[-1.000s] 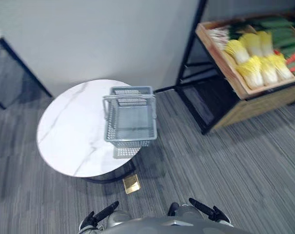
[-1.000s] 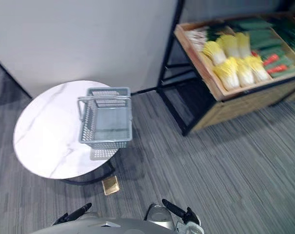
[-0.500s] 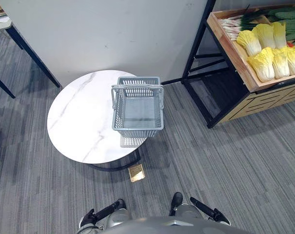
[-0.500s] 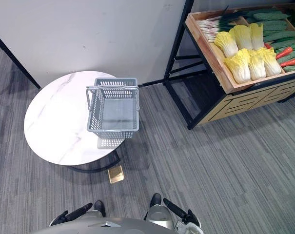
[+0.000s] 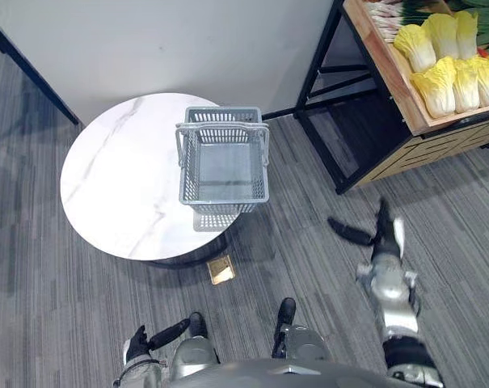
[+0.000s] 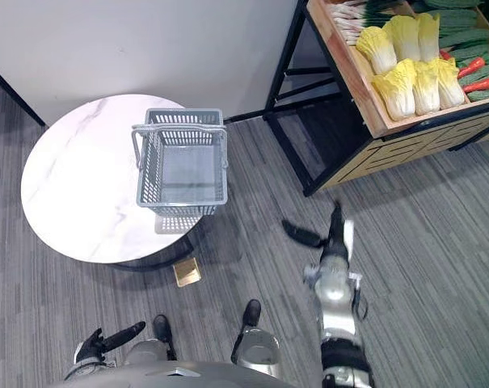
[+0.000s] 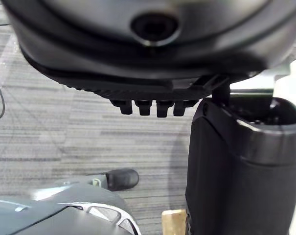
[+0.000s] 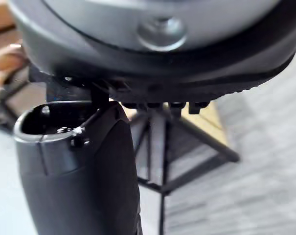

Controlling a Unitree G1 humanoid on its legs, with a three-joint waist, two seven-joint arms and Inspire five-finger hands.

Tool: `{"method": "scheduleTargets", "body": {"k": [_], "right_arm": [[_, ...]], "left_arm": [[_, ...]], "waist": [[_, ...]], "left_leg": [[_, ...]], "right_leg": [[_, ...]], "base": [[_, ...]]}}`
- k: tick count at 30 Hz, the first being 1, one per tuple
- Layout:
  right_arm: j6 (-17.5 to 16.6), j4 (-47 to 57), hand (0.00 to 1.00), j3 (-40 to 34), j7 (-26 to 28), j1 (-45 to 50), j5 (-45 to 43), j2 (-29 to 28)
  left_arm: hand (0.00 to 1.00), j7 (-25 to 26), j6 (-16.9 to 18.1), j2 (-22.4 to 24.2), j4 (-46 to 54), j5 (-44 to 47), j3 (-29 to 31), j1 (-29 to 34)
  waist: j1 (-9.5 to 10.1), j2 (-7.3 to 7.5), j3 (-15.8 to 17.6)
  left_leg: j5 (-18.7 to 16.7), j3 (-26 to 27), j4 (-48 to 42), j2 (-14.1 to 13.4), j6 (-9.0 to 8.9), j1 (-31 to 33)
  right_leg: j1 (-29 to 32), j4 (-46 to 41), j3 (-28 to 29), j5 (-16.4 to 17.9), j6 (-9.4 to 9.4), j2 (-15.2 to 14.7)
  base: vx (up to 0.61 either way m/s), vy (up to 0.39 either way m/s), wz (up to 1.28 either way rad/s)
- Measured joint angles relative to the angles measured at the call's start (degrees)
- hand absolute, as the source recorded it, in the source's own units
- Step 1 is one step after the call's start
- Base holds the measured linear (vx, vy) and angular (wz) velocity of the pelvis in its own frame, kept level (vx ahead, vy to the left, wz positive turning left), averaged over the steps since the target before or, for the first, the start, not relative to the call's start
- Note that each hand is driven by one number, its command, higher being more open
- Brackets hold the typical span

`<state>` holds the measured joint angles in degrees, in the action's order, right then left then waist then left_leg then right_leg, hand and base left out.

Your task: Pick vegetable in the basket

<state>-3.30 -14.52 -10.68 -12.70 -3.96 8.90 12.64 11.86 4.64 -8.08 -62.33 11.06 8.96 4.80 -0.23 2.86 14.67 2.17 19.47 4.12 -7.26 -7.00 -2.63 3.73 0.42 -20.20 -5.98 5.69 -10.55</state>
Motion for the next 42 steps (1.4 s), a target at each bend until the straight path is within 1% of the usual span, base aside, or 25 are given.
{"method": "scheduleTargets", "body": {"k": [3,4,6,7,10,11,13,14,17,18,19,21,23,26,30,31,33,38,42], "right_arm": [[-0.33,5.73,0.0,3.23,0.02,-3.24,1.93,3.5],[-0.86,7.93,0.0,6.57,0.53,-5.99,2.11,5.35],[-0.96,8.35,0.0,9.81,1.08,-9.0,3.66,7.02],[-0.96,8.34,0.0,12.3,1.45,-12.01,4.46,8.57],[-0.95,7.63,0.0,16.35,2.23,-18.18,4.91,10.7],[-0.96,5.22,0.0,19.45,2.59,-24.16,6.45,12.11],[-0.98,2.97,0.0,21.01,2.66,-28.14,6.44,12.96],[-1.0,-0.95,0.0,22.45,2.66,-33.51,6.44,14.16],[-0.78,-8.16,0.0,22.92,2.62,-41.44,6.43,15.08],[-0.38,-11.01,0.0,23.17,2.62,-45.25,6.44,15.76],[-0.37,-11.78,0.0,23.25,2.59,-46.43,6.45,16.04],[0.21,-15.01,0.0,23.73,2.36,-51.8,6.49,16.39],[0.57,-18.41,0.0,23.8,2.03,-56.0,6.49,16.42],[1.39,-21.23,0.0,23.8,0.78,-60.02,6.49,16.89],[1.78,-25.9,0.0,24.94,0.88,-62.61,6.84,17.0],[1.79,-26.19,0.0,25.04,0.95,-62.71,7.22,17.0],[1.77,-27.48,0.0,27.06,1.37,-62.79,10.98,18.38],[1.76,-28.73,0.0,29.08,2.48,-62.85,12.97,21.37],[1.62,-30.09,0.0,31.63,3.73,-62.96,13.35,21.62]], "left_arm": [[1.0,-0.01,0.04,0.03,0.38,0.01,0.11,-0.25],[1.0,-0.08,0.04,0.05,0.52,-0.03,0.33,-0.45],[1.0,-0.2,0.03,0.01,0.55,-0.05,0.59,-0.77],[1.0,-0.27,0.0,0.06,0.55,-0.12,0.92,-1.58],[1.0,-0.28,0.04,0.16,0.87,-0.14,1.06,-2.77],[1.0,-0.28,0.05,0.23,1.36,-0.12,1.35,-3.07],[1.0,-0.27,0.05,0.23,1.66,-0.08,1.47,-3.17],[1.0,-0.27,0.07,0.3,2.19,-0.04,1.54,-3.46],[1.0,-0.12,0.1,0.38,2.25,0.07,1.7,-4.34],[1.0,-0.11,0.26,0.62,2.4,0.2,2.11,-4.65],[1.0,-0.05,0.26,0.74,2.62,0.39,2.35,-4.65],[1.0,0.15,0.31,1.05,3.44,2.04,2.8,-4.67],[1.0,0.21,0.36,1.05,4.01,2.51,2.8,-4.8],[1.0,0.44,0.65,1.02,4.5,2.6,2.77,-5.18],[1.0,0.55,0.91,1.0,4.53,2.83,2.6,-5.61],[1.0,0.55,0.98,1.01,4.52,2.83,2.6,-5.61],[1.0,0.55,1.62,1.04,4.52,2.83,2.49,-5.68],[1.0,0.61,1.89,0.8,4.51,2.83,1.79,-6.95],[1.0,0.62,1.86,0.28,4.48,2.83,0.41,-7.03]], "waist": [[0.11,-0.06,1.5],[0.11,-0.1,2.34],[0.25,0.01,2.57],[0.74,-0.09,3.74],[1.76,-0.26,5.2],[2.05,-0.3,6.47],[2.27,-0.27,6.95],[3.09,-0.31,8.23],[3.82,-0.42,9.56],[4.73,-0.35,10.52],[4.88,-0.35,10.69],[4.91,-0.46,11.6],[4.91,-0.62,12.75],[5.02,-0.69,13.41],[5.25,-0.69,13.49],[5.25,-0.69,13.49],[5.41,-0.7,13.49],[5.55,-0.8,13.55],[5.21,-0.88,13.59]], "left_leg": [[0.2,-0.49,-0.05,0.12,0.27,0.35],[0.19,-0.78,-0.24,0.16,0.29,0.92],[0.18,-1.09,-0.95,0.13,0.35,2.28],[0.25,-1.38,-1.21,0.11,0.44,2.7],[0.34,-2.32,-2.09,-0.03,0.55,4.53],[0.42,-3.08,-2.61,-0.07,0.66,5.4],[0.43,-3.65,-3.06,-0.12,0.68,6.31],[0.52,-4.03,-3.24,-0.19,0.8,6.7],[0.71,-5.18,-3.95,-0.21,1.03,8.52],[0.83,-5.2,-3.97,-0.17,1.18,8.98],[0.91,-5.32,-4.0,-0.13,1.27,9.34],[1.16,-5.64,-4.04,-0.09,1.47,10.56],[1.18,-5.67,-4.1,-0.06,1.51,10.67],[1.18,-5.9,-4.64,-0.09,1.53,12.23],[1.16,-5.95,-4.97,-0.07,1.56,13.22],[1.16,-5.95,-4.97,-0.08,1.56,13.24],[1.16,-6.0,-4.99,-0.08,1.56,13.34],[1.16,-6.33,-5.63,-0.12,1.56,14.24],[1.16,-6.26,-5.94,-0.14,1.56,14.52]], "right_leg": [[0.23,-0.4,0.0,0.0,0.0,-0.21],[0.45,-0.39,0.0,0.0,0.0,-0.28],[1.4,-0.38,-0.03,-0.18,-0.12,-0.33],[1.55,-0.37,-0.09,-0.28,-0.22,-0.34],[2.48,-0.36,-0.37,-0.51,-0.49,-0.35],[2.65,-0.35,-0.52,-0.59,-0.56,-0.39],[2.99,-0.32,-0.5,-0.76,-0.75,-0.41],[3.1,-0.29,-0.3,-1.07,-0.87,-0.37],[3.87,-0.13,-0.25,-1.71,-0.89,-0.44],[4.3,-0.03,0.01,-2.05,-0.91,-0.46],[4.49,0.15,0.0,-2.25,-0.95,-0.46],[5.29,0.8,0.15,-3.59,-1.03,-0.43],[5.33,0.9,0.27,-4.13,-1.08,-0.45],[6.55,1.01,0.5,-4.96,-1.22,-0.45],[7.1,1.57,1.15,-5.32,-1.14,-0.45],[7.11,1.59,1.17,-5.32,-1.14,-0.45],[7.12,1.65,1.21,-5.32,-1.14,-0.44],[7.61,1.65,1.49,-5.32,-1.13,-0.46],[7.87,1.66,1.66,-5.32,-1.13,-0.45]], "base": [[-0.02,-0.011,0.1],[-0.03,-0.013,0.06],[-0.02,-0.016,0.08],[-0.01,-0.025,0.1],[-0.03,-0.026,0.16],[-0.03,-0.024,0.22],[-0.02,-0.01,0.19],[-0.01,0.001,0.14],[-0.03,0.008,0.19],[-0.02,0.013,0.06],[-0.02,0.021,0.08],[-0.01,0.026,0.07],[0.0,0.033,0.01],[-0.01,0.032,0.03],[0.0,0.008,0.0],[0.0,0.0,0.0],[0.0,0.0,0.0],[0.0,0.002,0.01],[0.0,0.0,-0.01]]}}
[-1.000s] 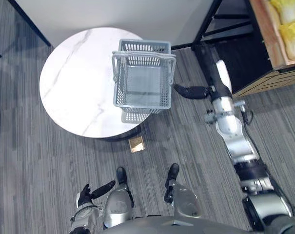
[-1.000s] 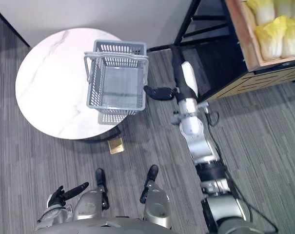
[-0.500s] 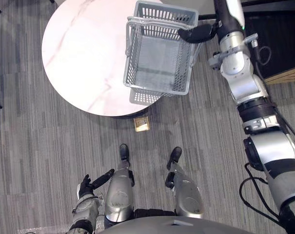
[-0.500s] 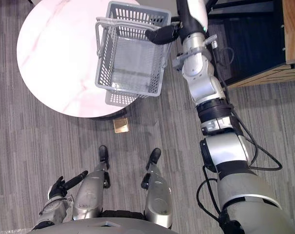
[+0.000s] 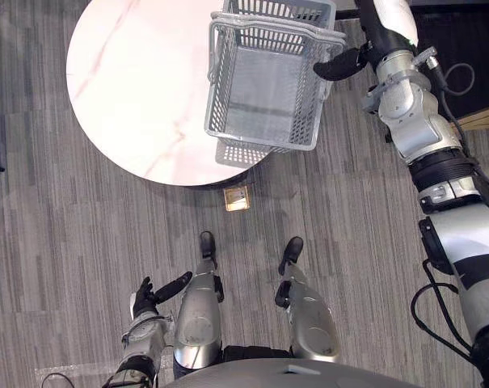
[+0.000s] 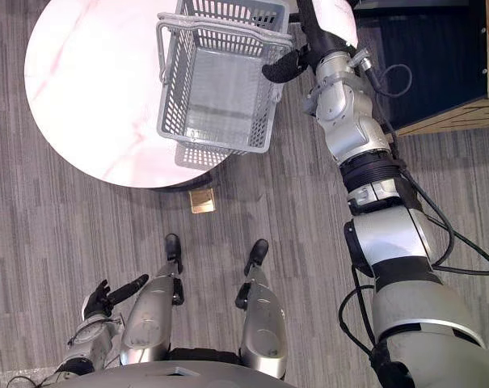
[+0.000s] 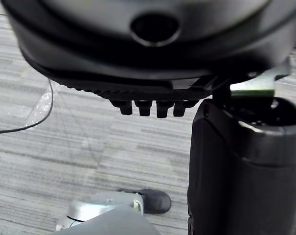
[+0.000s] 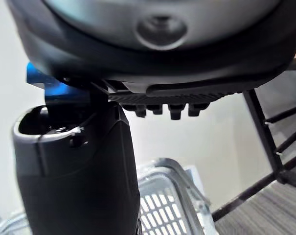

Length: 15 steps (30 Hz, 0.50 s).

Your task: Pick vegetable in the basket

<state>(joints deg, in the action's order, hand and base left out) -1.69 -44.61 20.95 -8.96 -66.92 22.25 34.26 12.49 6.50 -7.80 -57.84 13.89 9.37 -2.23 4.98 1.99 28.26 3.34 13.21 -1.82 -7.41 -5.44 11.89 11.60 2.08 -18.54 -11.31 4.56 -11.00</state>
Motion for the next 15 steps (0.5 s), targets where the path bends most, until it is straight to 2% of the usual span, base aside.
{"method": "scheduleTargets", "body": {"k": [5,9,15], "right_arm": [[-0.48,-0.15,0.0,2.89,1.34,0.0,2.14,0.59],[-1.09,-0.24,0.0,3.74,1.46,0.0,2.22,2.07],[-1.4,-2.46,0.0,3.97,1.22,-1.09,2.25,2.1]], "left_arm": [[1.0,0.01,0.15,-0.18,0.02,0.0,-0.47,-0.07],[1.0,0.1,0.55,-0.06,-0.05,0.0,-1.76,-0.27],[1.0,0.12,0.95,-0.1,-0.01,0.01,-1.81,-0.55]], "waist": [[-0.3,-0.07,0.02],[-0.04,-1.04,0.56],[-0.25,-1.1,0.55]], "left_leg": [[0.09,-0.12,-0.92,-0.03,0.08,1.52],[0.25,-0.19,-1.01,-0.05,0.21,1.83],[0.88,-0.31,-1.03,0.03,0.46,3.4]], "right_leg": [[0.92,0.27,0.04,0.0,0.0,-0.01],[1.16,0.4,0.17,-0.5,-0.02,0.03],[2.3,1.15,0.2,-1.67,-0.15,0.09]], "base": [[0.0,0.0,0.0],[0.0,0.001,-0.01],[0.0,0.002,0.0]]}}
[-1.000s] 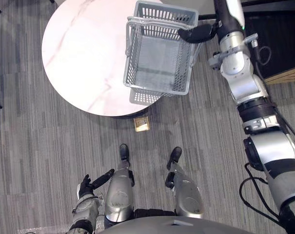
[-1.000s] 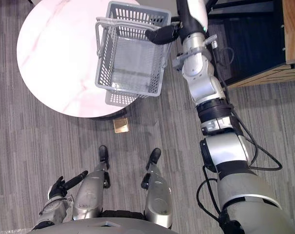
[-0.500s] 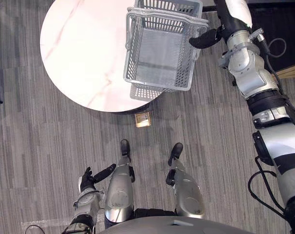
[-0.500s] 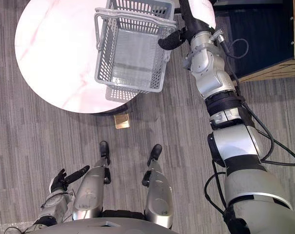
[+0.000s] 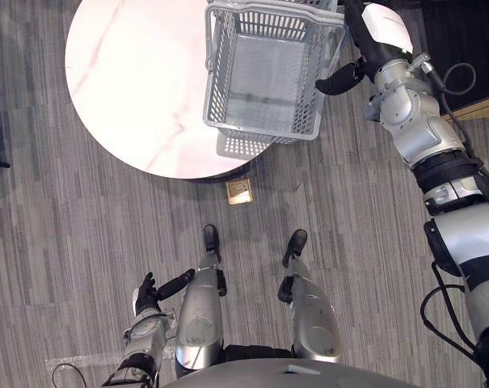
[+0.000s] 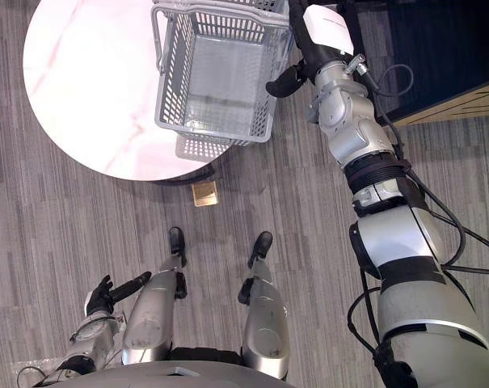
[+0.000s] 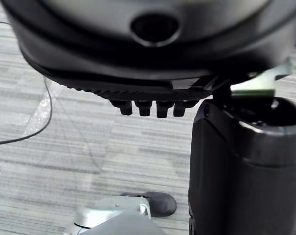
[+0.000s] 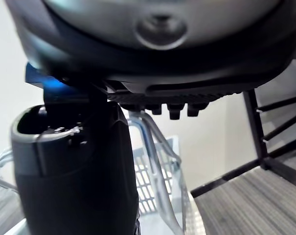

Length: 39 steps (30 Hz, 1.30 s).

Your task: Pick vegetable in the basket

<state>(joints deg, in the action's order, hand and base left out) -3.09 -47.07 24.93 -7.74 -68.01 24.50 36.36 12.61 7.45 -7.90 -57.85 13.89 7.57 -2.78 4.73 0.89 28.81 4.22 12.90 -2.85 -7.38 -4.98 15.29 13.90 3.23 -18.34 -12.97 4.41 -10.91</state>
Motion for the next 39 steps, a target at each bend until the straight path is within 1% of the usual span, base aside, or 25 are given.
{"method": "scheduleTargets", "body": {"k": [6,10,13,18,23,27,32,39], "right_arm": [[0.05,-3.91,0.0,0.1,-0.13,-3.3,-0.07,0.29],[0.14,-5.22,0.0,-0.19,-0.64,-4.81,-0.2,0.59],[0.39,-6.49,0.0,-0.19,-0.64,-5.44,-0.2,0.59],[0.78,-6.55,0.0,-0.22,-1.11,-6.64,-0.26,0.72],[1.17,-6.56,0.0,-0.22,-1.16,-7.33,-0.29,0.72],[1.18,-6.56,0.0,-0.21,-1.23,-7.7,-0.32,0.71],[1.27,-7.13,0.0,-0.17,-1.3,-9.88,-0.48,0.66],[1.42,-7.13,0.0,-0.15,-1.69,-11.36,-0.46,0.47]], "left_arm": [[1.0,0.03,0.12,-0.1,0.0,1.36,-0.59,-0.12],[1.0,0.06,0.05,-0.08,-0.04,2.03,-0.9,-0.25],[1.0,0.06,0.09,-0.07,-0.03,2.19,-1.04,-0.25],[1.0,0.32,0.05,-0.02,-0.04,2.21,-1.1,-0.44],[1.0,1.08,0.09,0.07,-0.1,2.2,-1.12,-1.72],[1.0,1.23,0.09,0.18,-0.09,2.21,-1.14,-2.22],[1.0,1.72,0.1,0.21,-0.1,2.22,-1.21,-2.25],[1.0,1.9,0.09,0.18,-0.16,2.23,-1.21,-2.35]], "waist": [[0.21,-0.13,-0.03],[0.29,-0.29,-0.03],[0.44,-0.35,-0.04],[0.41,-0.42,-0.06],[0.61,-0.46,-0.08],[1.07,-0.46,-0.09],[1.18,-0.46,-0.09],[1.51,-0.44,-0.1]], "left_leg": [[0.66,-0.85,0.28,0.04,-0.1,1.44],[2.44,-1.37,2.19,0.25,-0.08,2.17],[2.77,-1.53,2.6,0.28,-0.11,2.18],[5.05,-1.8,5.75,0.52,-0.16,2.15],[6.37,-2.04,7.39,0.55,-0.19,1.87],[6.71,-2.16,7.56,0.55,-0.19,1.87],[7.13,-2.4,7.68,0.5,-0.27,2.05],[7.74,-2.8,7.94,-0.3,-0.79,2.25]], "right_leg": [[0.96,0.14,-0.17,-0.08,0.04,0.03],[2.16,0.23,-0.25,-0.09,0.04,0.06],[2.2,0.25,-0.25,-0.09,0.03,0.08],[3.24,0.59,-0.21,-0.1,0.03,0.22],[3.28,1.08,-0.26,-0.46,-0.11,0.44],[3.3,1.09,-0.27,-0.48,-0.11,0.47],[3.35,1.09,-0.29,-0.47,-0.11,0.55],[3.36,1.09,-0.37,-0.4,-0.14,1.38]], "base": [[0.0,0.005,0.06],[0.0,0.005,0.06],[0.0,0.005,0.03],[0.0,0.003,0.03],[-0.01,0.002,0.01],[0.0,0.0,0.0],[-0.01,0.004,0.01],[-0.04,-0.006,0.01]]}}
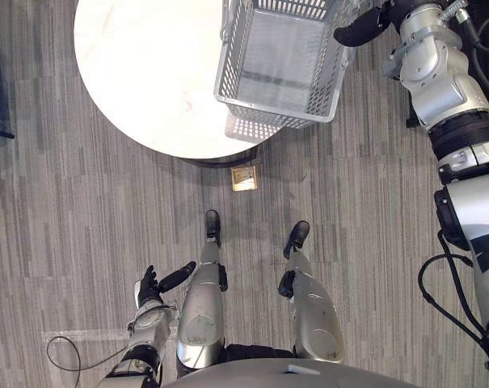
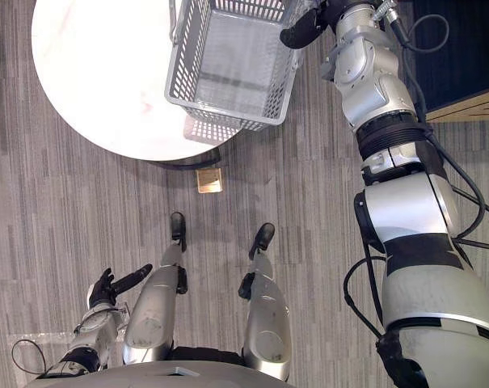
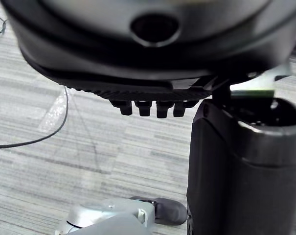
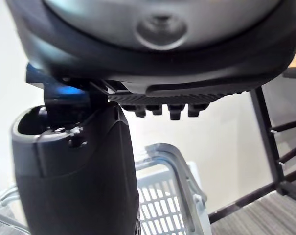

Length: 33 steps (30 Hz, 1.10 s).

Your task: Pick vegetable in the basket

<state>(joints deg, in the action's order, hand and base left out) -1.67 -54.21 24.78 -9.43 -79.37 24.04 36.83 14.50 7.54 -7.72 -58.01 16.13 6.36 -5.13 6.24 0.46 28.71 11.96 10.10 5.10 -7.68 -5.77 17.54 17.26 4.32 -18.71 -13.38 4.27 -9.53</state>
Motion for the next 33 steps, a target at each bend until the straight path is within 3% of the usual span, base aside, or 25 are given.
{"method": "scheduleTargets", "body": {"k": [33], "right_arm": [[0.16,-5.17,0.0,0.69,-3.1,-0.34,0.71,-1.31]], "left_arm": [[1.0,0.45,1.3,-1.44,-2.35,1.81,-3.68,-4.01]], "waist": [[-0.06,0.22,-0.11]], "left_leg": [[1.74,-1.76,0.04,-1.02,-0.37,3.55]], "right_leg": [[2.37,0.01,-1.43,-0.02,0.07,0.94]], "base": [[-0.04,-0.002,0.02]]}}
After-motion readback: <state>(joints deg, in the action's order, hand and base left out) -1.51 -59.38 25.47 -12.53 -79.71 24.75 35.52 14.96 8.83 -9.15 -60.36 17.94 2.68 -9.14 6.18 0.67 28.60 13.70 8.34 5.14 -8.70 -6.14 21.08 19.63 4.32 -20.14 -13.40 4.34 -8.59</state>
